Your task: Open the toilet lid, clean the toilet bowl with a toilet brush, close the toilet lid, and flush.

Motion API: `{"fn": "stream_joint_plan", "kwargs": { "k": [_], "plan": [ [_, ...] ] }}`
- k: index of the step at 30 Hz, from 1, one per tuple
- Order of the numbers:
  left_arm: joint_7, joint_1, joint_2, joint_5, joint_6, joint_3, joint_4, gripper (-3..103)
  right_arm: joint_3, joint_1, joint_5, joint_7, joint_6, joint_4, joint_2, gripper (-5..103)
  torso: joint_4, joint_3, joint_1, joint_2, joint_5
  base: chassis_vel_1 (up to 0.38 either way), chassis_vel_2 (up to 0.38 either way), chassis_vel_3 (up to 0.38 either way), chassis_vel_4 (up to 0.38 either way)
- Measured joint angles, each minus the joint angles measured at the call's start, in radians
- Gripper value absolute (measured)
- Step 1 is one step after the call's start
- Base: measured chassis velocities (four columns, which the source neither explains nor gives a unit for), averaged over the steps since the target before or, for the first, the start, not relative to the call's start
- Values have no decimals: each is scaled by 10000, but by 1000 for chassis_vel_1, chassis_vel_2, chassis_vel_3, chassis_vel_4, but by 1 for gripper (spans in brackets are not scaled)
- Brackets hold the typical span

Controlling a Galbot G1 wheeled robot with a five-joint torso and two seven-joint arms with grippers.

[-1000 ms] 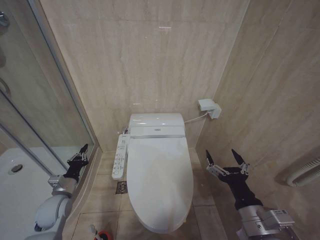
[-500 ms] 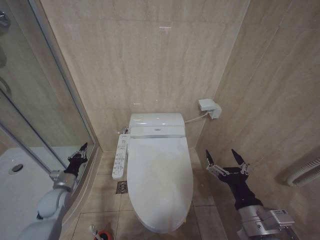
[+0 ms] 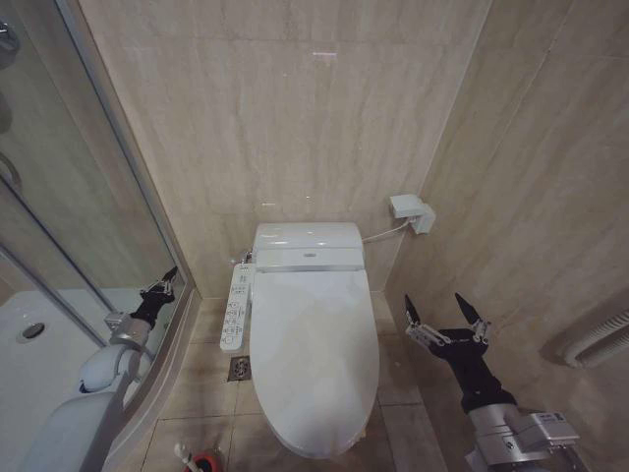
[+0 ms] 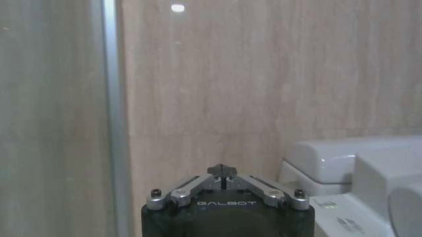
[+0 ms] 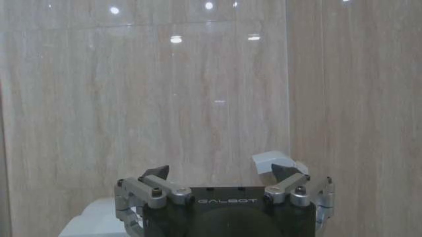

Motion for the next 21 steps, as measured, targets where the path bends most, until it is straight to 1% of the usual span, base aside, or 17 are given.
{"fn": "stream_joint_plan", "kwargs": {
  "k": [1,3,10,15,21],
  "plan": [
    [45,-84,-10,1,-28,105,102,0,0,0,0,0,0,0,0,100,-1,0,0,0,-4,0,0,0,0],
    [41,-283,-25,-2,-32,340,275,0,0,0,0,0,0,0,0,100,0,0,0,0,0,0,0,0,0],
    [152,-743,-65,5,-181,706,790,0,0,0,0,0,0,0,0,100,-1,0,0,0,0,0,0,0,0],
    [532,-1171,-77,59,-455,977,1367,0,0,0,0,0,0,0,0,100,0,0,0,0,-1,0,0,0,0],
    [723,-1457,-145,79,-575,1231,1703,0,0,0,0,0,0,0,0,100,-1,0,0,0,0,0,0,0,0]
  ]
}}
